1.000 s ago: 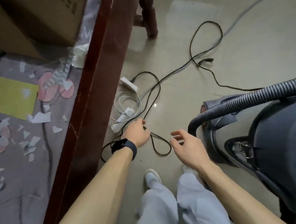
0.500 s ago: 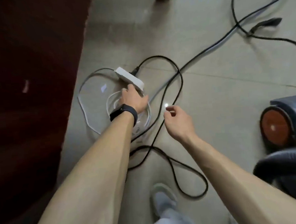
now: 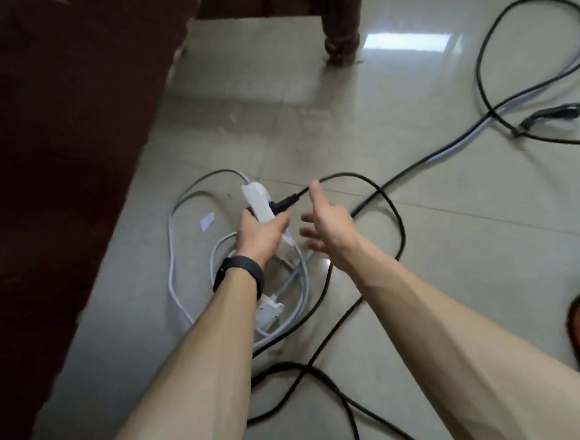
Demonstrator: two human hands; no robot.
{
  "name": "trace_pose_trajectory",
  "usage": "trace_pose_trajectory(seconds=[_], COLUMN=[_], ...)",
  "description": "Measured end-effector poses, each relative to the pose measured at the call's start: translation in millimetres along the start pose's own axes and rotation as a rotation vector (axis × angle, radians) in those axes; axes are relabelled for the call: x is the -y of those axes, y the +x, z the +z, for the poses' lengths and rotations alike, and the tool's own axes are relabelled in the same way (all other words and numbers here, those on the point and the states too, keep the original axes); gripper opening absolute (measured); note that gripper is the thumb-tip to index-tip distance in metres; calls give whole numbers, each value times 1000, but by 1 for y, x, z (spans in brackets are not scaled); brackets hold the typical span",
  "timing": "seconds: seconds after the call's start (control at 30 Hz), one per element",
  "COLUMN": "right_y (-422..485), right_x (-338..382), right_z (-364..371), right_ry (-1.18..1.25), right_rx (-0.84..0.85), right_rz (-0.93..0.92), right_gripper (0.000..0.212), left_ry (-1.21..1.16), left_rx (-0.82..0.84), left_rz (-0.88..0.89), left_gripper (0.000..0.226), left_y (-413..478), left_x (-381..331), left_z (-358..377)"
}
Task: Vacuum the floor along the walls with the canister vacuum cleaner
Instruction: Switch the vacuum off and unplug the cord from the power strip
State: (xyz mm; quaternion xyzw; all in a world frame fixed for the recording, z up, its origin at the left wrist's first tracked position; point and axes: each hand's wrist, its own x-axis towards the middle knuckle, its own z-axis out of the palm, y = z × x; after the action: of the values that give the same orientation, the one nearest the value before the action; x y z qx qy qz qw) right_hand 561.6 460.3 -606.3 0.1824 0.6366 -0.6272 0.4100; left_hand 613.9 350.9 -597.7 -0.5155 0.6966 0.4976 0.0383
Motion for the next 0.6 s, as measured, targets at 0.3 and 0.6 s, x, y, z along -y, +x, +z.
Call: trace_pose_trajectory(seconds=[0.3,0.6], right_y=[-8,-7], right_x=[-21,-26], right_z=[12,-15], right_ry=[44,98], right_rx=[62,-113], right_rz=[-118,-28], right_gripper=[38,37], left_ry=[-376,-19], left_rx=[86,-111], left_rz=[-167,-138], left_gripper=[91,71], left_y=[-30,-32], left_x=[-3,-4], left_z=[-2,1])
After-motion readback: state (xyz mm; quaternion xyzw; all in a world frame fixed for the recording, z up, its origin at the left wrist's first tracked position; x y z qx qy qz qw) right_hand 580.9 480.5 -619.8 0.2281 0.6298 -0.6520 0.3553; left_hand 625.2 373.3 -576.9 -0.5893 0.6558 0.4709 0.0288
